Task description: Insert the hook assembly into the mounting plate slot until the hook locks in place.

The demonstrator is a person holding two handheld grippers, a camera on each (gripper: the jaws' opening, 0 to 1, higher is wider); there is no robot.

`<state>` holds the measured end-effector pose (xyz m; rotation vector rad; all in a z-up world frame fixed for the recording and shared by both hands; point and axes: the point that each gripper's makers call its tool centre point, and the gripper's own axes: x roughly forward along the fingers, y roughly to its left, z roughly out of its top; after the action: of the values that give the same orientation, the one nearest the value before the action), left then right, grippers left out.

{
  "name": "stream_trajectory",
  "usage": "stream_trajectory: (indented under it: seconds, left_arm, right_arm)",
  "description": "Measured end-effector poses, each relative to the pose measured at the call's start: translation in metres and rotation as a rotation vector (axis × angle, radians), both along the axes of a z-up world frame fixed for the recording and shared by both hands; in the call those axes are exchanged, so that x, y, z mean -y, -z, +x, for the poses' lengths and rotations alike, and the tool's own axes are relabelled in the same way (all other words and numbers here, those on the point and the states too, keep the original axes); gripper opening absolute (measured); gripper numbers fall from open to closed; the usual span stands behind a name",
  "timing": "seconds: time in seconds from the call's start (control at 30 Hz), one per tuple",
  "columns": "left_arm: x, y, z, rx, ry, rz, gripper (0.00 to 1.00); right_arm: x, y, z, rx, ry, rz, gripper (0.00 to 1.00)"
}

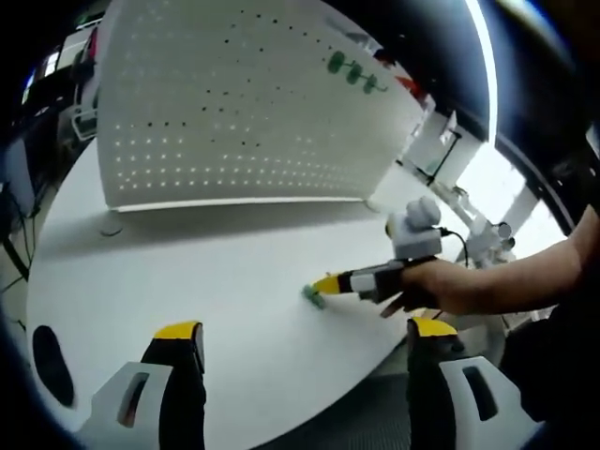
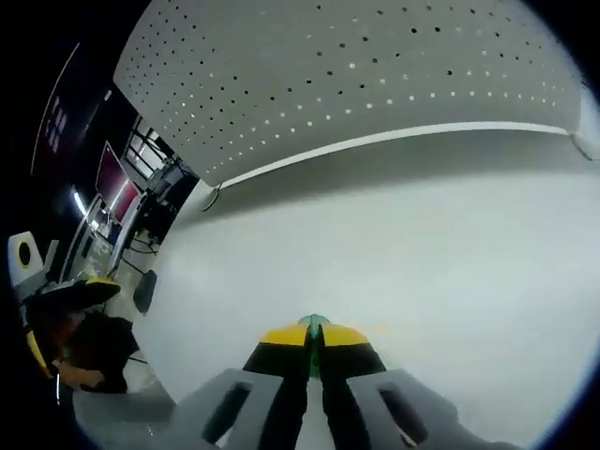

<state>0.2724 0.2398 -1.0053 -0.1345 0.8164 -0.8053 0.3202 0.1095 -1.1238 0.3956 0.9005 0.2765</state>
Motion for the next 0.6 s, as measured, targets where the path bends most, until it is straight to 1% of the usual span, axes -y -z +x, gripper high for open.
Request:
stream_trajectory:
  seconds: [0.23, 0.4, 0.5, 0.53, 0.6]
  left_arm:
    - [0.001, -0.002, 0.000, 0.006, 0.000, 0.000, 0.90]
    - [0.004, -0.004, 0.001, 0.013, 0.002, -0.002, 0.90]
    - [0.006, -0.008, 0.002, 0.022, 0.003, -0.002, 0.90]
    - [0.006, -0.009, 0.003, 0.023, 0.002, -0.004, 0.90]
    - [0.009, -0.012, 0.004, 0.030, 0.002, -0.008, 0.90]
  right_arm:
    - [0.002, -0.014, 0.006, 0.044, 0.011, 0.006, 0.00]
    - [0.002, -0.033, 0.014, 0.103, 0.020, 0.017, 0.00]
    - [0.001, -0.042, 0.016, 0.127, 0.021, 0.021, 0.00]
    - [0.000, -0.047, 0.018, 0.141, 0.022, 0.034, 0.00]
    - [-0.005, -0.051, 0.018, 0.144, 0.008, 0.055, 0.00]
